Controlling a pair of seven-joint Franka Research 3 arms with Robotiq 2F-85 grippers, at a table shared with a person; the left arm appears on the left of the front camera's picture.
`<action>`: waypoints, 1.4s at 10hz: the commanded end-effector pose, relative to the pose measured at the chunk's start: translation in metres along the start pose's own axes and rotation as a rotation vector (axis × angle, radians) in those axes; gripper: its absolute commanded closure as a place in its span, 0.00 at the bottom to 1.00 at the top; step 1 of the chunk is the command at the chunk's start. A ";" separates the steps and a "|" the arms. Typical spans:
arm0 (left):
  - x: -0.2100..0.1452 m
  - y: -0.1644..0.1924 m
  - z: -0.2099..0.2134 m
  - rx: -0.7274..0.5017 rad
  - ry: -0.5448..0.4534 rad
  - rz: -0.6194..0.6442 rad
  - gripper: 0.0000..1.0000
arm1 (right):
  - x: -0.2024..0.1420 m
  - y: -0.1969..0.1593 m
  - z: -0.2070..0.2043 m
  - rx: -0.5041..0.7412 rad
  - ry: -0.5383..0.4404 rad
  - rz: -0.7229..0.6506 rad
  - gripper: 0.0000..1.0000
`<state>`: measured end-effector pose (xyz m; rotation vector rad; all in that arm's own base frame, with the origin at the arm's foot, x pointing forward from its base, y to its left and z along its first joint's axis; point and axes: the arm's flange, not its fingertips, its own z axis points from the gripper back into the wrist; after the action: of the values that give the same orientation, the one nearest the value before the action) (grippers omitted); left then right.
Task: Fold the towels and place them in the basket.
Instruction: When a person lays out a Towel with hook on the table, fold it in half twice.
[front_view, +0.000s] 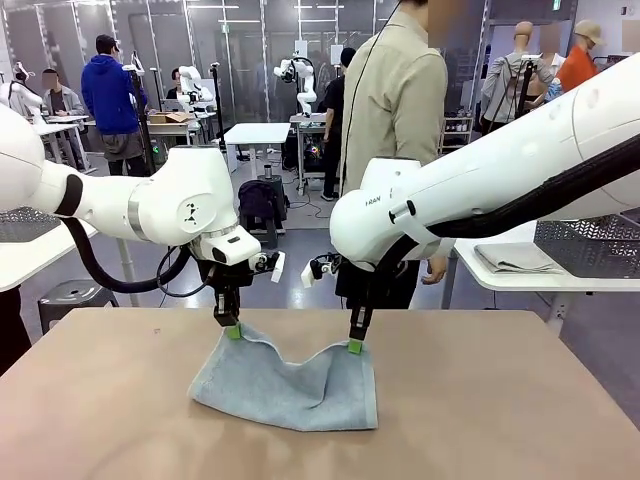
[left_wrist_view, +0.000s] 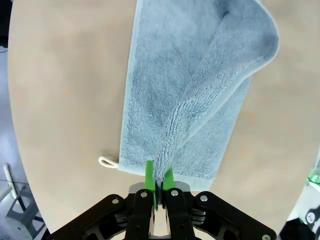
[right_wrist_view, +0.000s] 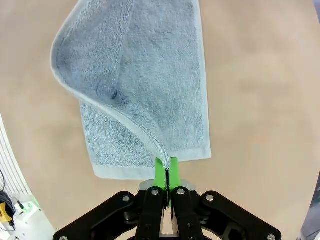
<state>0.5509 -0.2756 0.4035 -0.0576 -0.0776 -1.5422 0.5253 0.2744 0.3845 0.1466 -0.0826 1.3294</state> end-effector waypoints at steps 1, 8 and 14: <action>-0.002 0.010 -0.003 -0.042 -0.009 0.043 0.94 | 0.002 -0.008 -0.003 -0.009 -0.011 -0.036 0.97; -0.021 0.016 -0.014 -0.056 -0.038 0.128 0.59 | -0.004 -0.017 -0.004 -0.021 -0.042 -0.052 0.77; -0.058 -0.009 -0.003 0.013 -0.155 0.150 0.06 | -0.027 0.005 0.021 0.002 -0.122 -0.091 0.37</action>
<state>0.5668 -0.2343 0.3907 -0.1451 -0.1248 -1.3442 0.5386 0.2557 0.3903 0.1797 -0.1626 1.2423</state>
